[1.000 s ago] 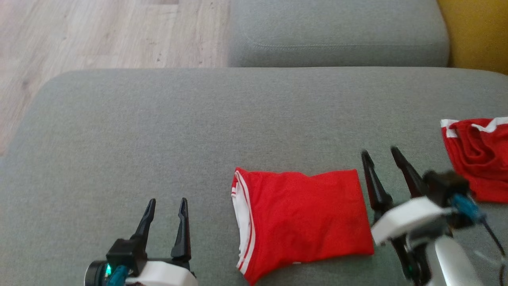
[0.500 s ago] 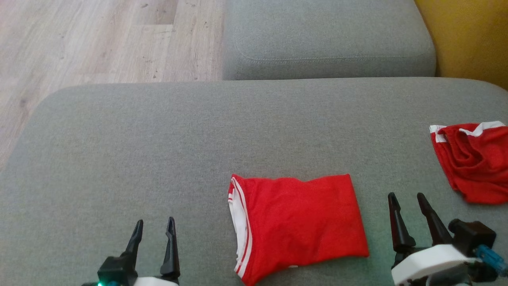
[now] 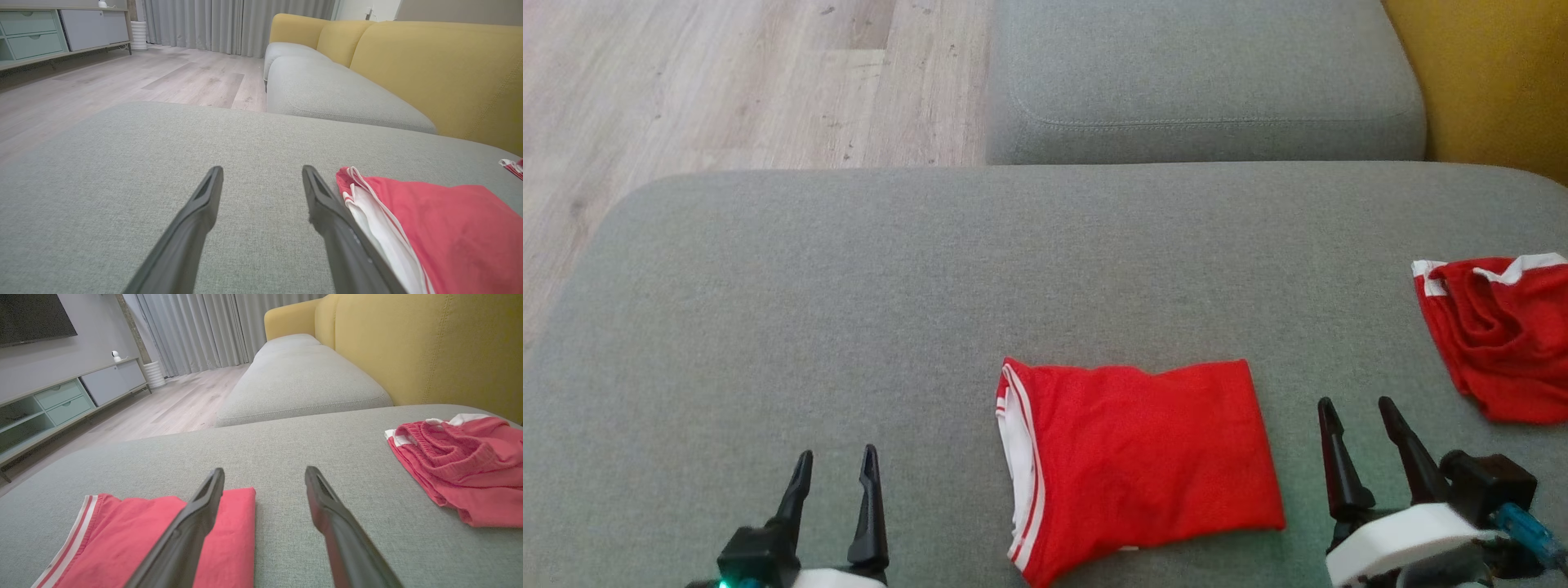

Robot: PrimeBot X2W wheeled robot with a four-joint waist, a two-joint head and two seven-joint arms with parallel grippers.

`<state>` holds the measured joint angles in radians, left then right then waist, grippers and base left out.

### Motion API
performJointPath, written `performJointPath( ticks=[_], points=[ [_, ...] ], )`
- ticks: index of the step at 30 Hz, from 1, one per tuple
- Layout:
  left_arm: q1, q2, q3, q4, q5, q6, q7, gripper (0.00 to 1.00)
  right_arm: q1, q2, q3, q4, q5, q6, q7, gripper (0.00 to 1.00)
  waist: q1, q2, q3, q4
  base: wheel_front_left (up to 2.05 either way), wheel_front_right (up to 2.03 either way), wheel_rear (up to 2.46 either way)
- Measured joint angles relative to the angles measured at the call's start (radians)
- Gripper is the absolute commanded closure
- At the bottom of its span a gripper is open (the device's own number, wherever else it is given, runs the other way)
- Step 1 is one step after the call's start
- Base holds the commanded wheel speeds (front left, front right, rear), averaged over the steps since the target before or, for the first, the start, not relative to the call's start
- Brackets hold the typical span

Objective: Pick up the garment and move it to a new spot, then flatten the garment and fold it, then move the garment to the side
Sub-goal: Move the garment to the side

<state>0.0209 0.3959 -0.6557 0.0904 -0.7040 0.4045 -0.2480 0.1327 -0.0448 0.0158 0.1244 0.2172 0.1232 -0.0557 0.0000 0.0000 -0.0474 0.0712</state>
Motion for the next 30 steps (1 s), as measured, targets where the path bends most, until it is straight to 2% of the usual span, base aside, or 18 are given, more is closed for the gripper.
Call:
performJointPath(
  ticks=[10, 15, 22, 30],
  points=[
    [0.000, 0.000, -0.001, 0.000, 0.000, 0.000, 0.000, 0.00, -0.003, 0.000, -0.005, 0.009, -0.006, 0.000, 0.030, 0.00, 0.0000, 0.0000, 0.010, 0.004, 0.00, 0.00, 0.00],
    [-0.001, 0.000, -0.003, 0.001, 0.001, 0.000, 0.000, 0.00, -0.055, 0.000, -0.010, 0.028, -0.046, 0.000, 0.162, 0.00, 0.0000, 0.0000, 0.021, 0.017, 0.00, 0.00, 0.00],
    [-0.001, 0.000, -0.001, 0.003, 0.001, 0.000, 0.000, 0.00, -0.123, 0.000, -0.029, 0.083, -0.040, 0.000, 0.384, 0.00, 0.0000, 0.0000, 0.041, 0.054, 0.00, 0.00, 0.00],
    [-0.012, -0.014, 0.007, 0.005, 0.012, -0.001, 0.000, 0.00, -0.196, -0.027, 0.000, 0.149, 0.007, 0.000, 0.506, 0.00, 0.0001, 0.0000, 0.097, 0.091, 0.00, 0.00, 0.00]
  ],
)
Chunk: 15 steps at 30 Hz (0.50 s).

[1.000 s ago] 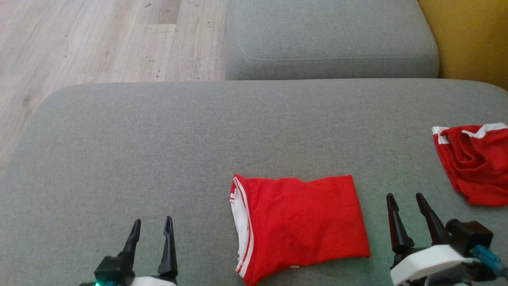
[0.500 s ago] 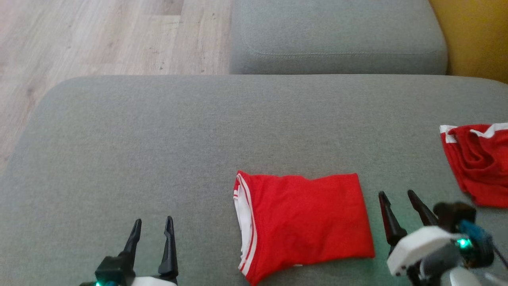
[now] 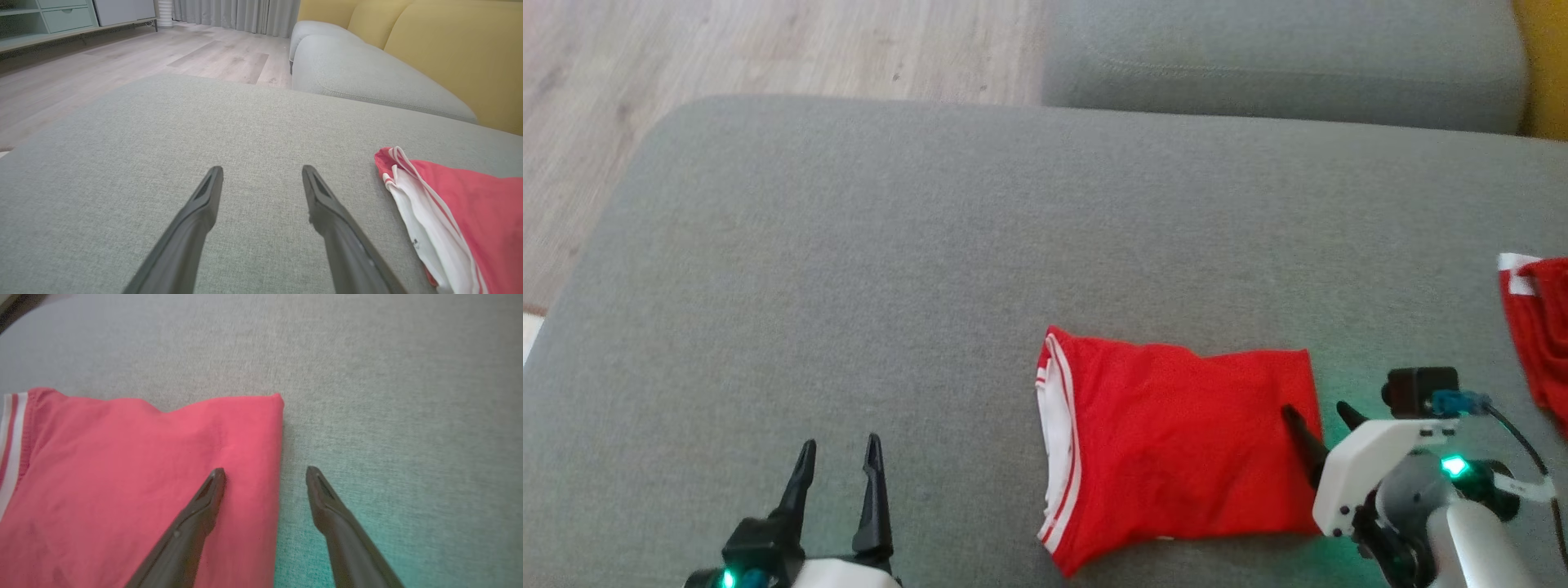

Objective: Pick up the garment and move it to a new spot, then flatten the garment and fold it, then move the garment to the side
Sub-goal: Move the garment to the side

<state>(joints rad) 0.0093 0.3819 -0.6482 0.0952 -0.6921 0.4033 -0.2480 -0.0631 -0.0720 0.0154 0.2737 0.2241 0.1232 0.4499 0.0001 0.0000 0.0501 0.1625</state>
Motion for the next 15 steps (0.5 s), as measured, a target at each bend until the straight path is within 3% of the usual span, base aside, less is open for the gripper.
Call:
performJointPath(
  ticks=[2, 3, 4, 7, 8, 9, 10, 15],
  points=[
    [-0.007, -0.006, 0.003, 0.002, 0.010, -0.001, 0.000, 0.00, -0.015, -0.014, 0.020, 0.019, 0.005, 0.000, 0.019, 0.00, 0.0000, 0.0000, 0.014, 0.009, 0.00, 0.00, 0.00],
    [-0.009, -0.009, 0.003, 0.003, 0.013, -0.006, 0.000, 0.00, -0.020, -0.021, 0.035, 0.031, 0.009, 0.000, 0.031, 0.29, 0.0000, 0.0000, 0.020, 0.012, 0.00, 0.00, 0.00],
    [-0.009, -0.012, 0.003, 0.005, 0.016, -0.008, 0.000, 0.00, -0.025, -0.029, 0.049, 0.041, 0.016, 0.000, 0.041, 0.45, 0.0000, 0.0000, 0.026, 0.016, 0.00, 0.00, 0.00],
    [-0.010, -0.017, 0.004, 0.008, 0.020, -0.010, 0.000, 0.00, -0.034, -0.042, 0.074, 0.048, 0.039, 0.000, 0.049, 0.68, 0.0000, 0.0000, 0.040, 0.019, 0.00, 0.00, 0.00],
    [-0.010, -0.017, 0.004, 0.010, 0.025, -0.013, 0.000, 0.00, -0.038, -0.042, 0.079, 0.048, 0.047, 0.000, 0.049, 0.78, 0.0000, 0.0000, 0.043, 0.017, 0.00, 0.00, 0.00],
    [-0.010, -0.018, 0.005, 0.012, 0.025, -0.014, 0.000, 0.00, -0.043, -0.042, 0.083, 0.050, 0.050, 0.000, 0.049, 0.95, 0.0000, 0.0000, 0.045, 0.013, 0.00, 0.00, 0.00],
    [-0.010, -0.018, 0.005, 0.012, 0.025, -0.014, 0.000, 0.00, -0.043, -0.042, 0.083, 0.050, 0.050, 0.000, 0.049, 1.00, 0.0000, 0.0000, 0.045, 0.013, 0.00, 0.00, 0.00],
    [-0.015, -0.021, 0.008, 0.012, 0.043, -0.017, -0.001, 0.00, -0.072, -0.043, 0.085, 0.049, 0.047, 0.000, -0.001, 1.00, 0.0000, 0.0000, 0.055, -0.026, 0.00, 0.00, 0.00]
  ],
)
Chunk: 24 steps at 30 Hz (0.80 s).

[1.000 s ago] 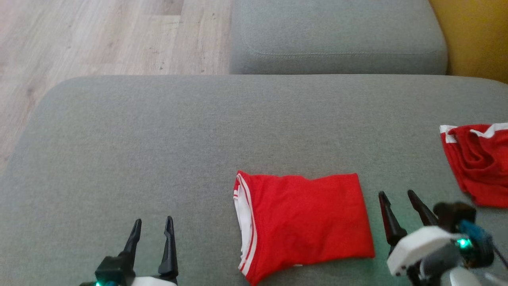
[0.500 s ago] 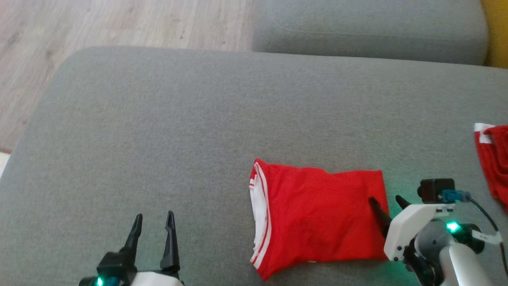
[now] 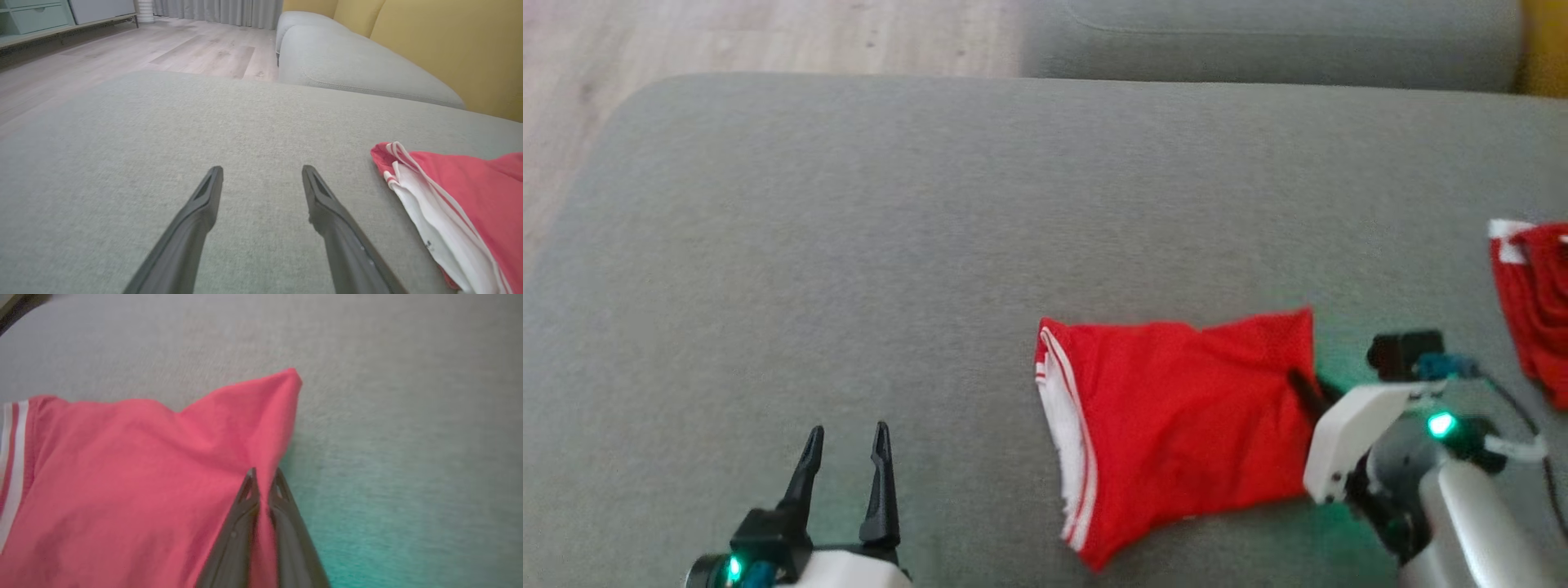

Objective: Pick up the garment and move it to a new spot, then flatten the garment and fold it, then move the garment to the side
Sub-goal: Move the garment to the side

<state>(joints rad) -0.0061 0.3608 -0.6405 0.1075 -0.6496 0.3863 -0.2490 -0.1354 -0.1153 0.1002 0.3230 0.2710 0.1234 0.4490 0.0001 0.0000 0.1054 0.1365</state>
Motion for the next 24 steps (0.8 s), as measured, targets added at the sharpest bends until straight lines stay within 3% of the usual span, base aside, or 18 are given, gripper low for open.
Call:
performJointPath(
  ticks=[6, 12, 20, 24],
  points=[
    [-0.020, 0.000, 0.010, -0.019, 0.013, 0.001, 0.000, 0.00, -0.074, -0.050, -0.044, -0.045, -0.017, 0.000, -0.033, 1.00, 0.0000, 0.0000, 0.015, -0.093, 0.00, 0.00, 0.00],
    [-0.033, 0.010, 0.021, -0.030, 0.021, 0.005, 0.001, 0.00, -0.112, -0.085, -0.075, -0.092, -0.021, 0.000, -0.035, 1.00, -0.0001, 0.0000, 0.038, -0.229, 0.00, 0.00, 0.00],
    [-0.109, 0.047, 0.020, -0.070, 0.054, 0.012, 0.047, 0.00, -0.169, -0.085, -0.099, -0.115, -0.013, 0.000, -0.059, 1.00, 0.0000, 0.0000, 0.106, -0.436, 0.00, 0.00, 0.00],
    [-0.116, 0.058, 0.019, -0.080, 0.062, 0.016, 0.063, 0.00, -0.198, -0.082, -0.100, -0.099, -0.008, 0.000, -0.078, 1.00, 0.0000, 0.0000, 0.140, -0.493, 0.00, 0.00, 0.00]
  ],
)
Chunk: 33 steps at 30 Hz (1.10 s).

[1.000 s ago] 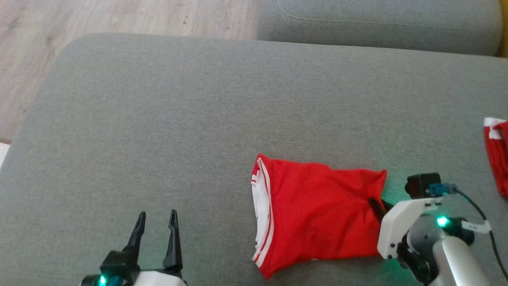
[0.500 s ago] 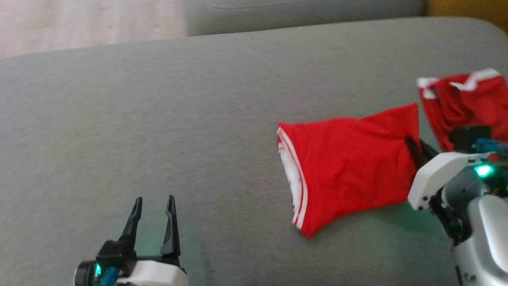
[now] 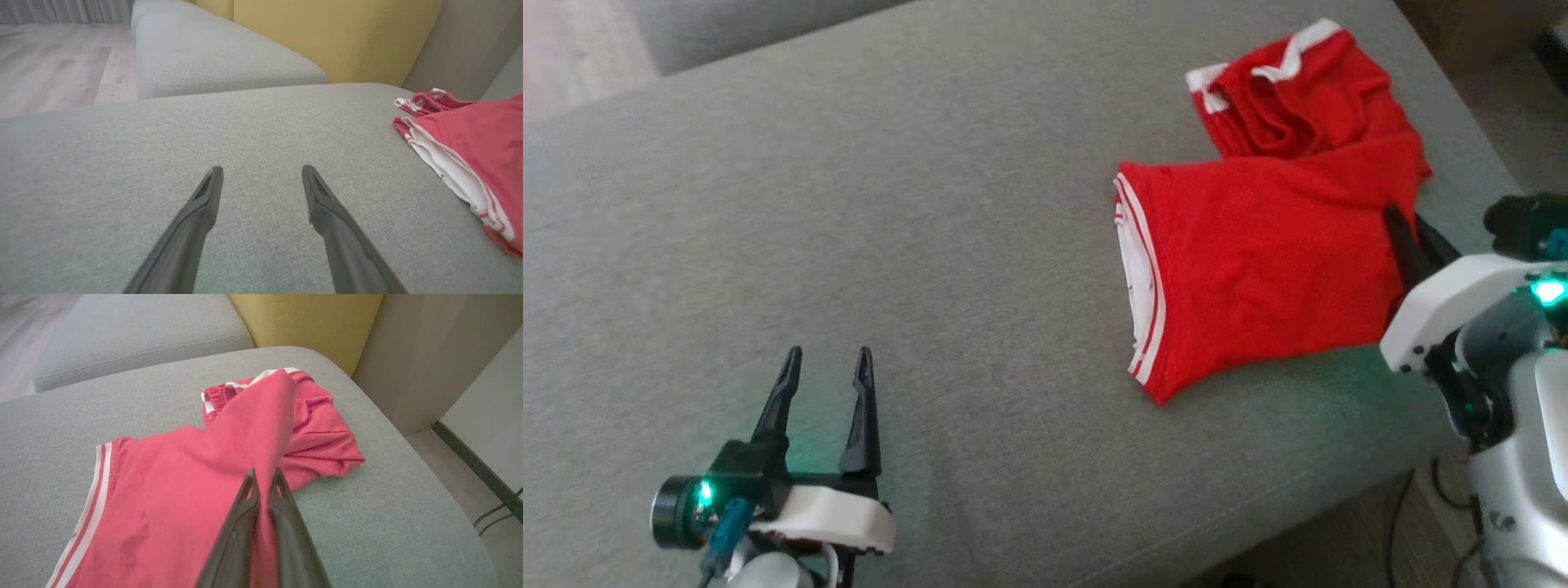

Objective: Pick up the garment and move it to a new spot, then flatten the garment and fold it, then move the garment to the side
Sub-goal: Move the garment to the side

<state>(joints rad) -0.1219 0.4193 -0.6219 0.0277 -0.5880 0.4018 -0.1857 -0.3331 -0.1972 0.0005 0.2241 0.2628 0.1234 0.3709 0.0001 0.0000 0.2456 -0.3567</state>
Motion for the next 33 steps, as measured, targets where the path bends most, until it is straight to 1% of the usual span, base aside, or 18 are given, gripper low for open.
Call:
performJointPath(
  ticks=[3, 5, 10, 15, 18, 23, 26, 27, 28, 33],
  points=[
    [-0.001, 0.008, -0.001, -0.002, 0.000, 0.000, 0.001, 0.00, -0.032, 0.003, 0.012, 0.016, 0.000, 0.000, -0.006, 1.00, 0.0001, 0.0000, 0.020, -0.018, 0.00, 0.00, 0.00],
    [-0.004, 0.009, -0.002, -0.002, 0.002, 0.000, 0.010, 0.00, -0.063, 0.004, 0.023, 0.030, 0.000, 0.000, -0.012, 1.00, 0.0001, 0.0000, 0.022, -0.014, 0.00, 0.00, 0.00],
    [-0.005, 0.010, -0.002, -0.003, 0.002, 0.005, 0.010, 0.00, -0.171, -0.002, 0.043, 0.084, 0.000, 0.000, -0.010, 1.00, 0.0000, 0.0000, 0.016, 0.017, 0.00, 0.00, 0.00],
    [-0.005, 0.010, -0.002, -0.003, 0.001, 0.012, 0.009, 0.00, -0.272, -0.030, 0.038, 0.161, -0.009, 0.000, -0.001, 1.00, -0.0001, 0.0000, 0.008, 0.056, 0.00, 0.00, 0.00],
    [-0.005, 0.010, -0.006, -0.003, 0.001, 0.012, 0.009, 0.00, -0.318, -0.060, 0.014, 0.200, -0.009, 0.000, 0.000, 1.00, -0.0001, 0.0000, 0.008, 0.079, 0.00, 0.00, 0.00],
    [-0.006, 0.010, -0.017, -0.003, 0.002, 0.012, 0.008, 0.00, -0.367, -0.111, -0.045, 0.256, -0.042, 0.000, 0.000, 1.00, -0.0001, 0.0000, 0.022, 0.106, 0.00, 0.00, 0.00],
    [-0.010, 0.009, -0.021, -0.003, 0.002, 0.012, 0.008, 0.00, -0.377, -0.128, -0.079, 0.293, -0.069, 0.000, 0.000, 1.00, -0.0001, 0.0000, 0.031, 0.116, 0.00, 0.00, 0.00],
    [-0.012, 0.009, -0.021, -0.003, 0.002, 0.012, 0.008, 0.00, -0.378, -0.129, -0.085, 0.305, -0.085, 0.000, -0.002, 0.44, -0.0001, 0.0000, 0.034, 0.118, 0.00, 0.00, 0.00],
    [-0.016, 0.009, -0.021, -0.003, 0.002, 0.012, 0.008, 0.00, -0.378, -0.131, -0.088, 0.317, -0.102, 0.000, -0.006, 0.00, -0.0001, 0.0000, 0.037, 0.120, 0.00, 0.00, 0.00],
    [-0.022, 0.009, -0.025, -0.003, 0.008, 0.012, 0.008, 0.00, -0.385, -0.123, -0.134, 0.354, -0.136, 0.000, -0.093, 0.00, -0.0001, 0.0000, 0.044, 0.128, 0.00, 0.00, 0.00]
  ],
)
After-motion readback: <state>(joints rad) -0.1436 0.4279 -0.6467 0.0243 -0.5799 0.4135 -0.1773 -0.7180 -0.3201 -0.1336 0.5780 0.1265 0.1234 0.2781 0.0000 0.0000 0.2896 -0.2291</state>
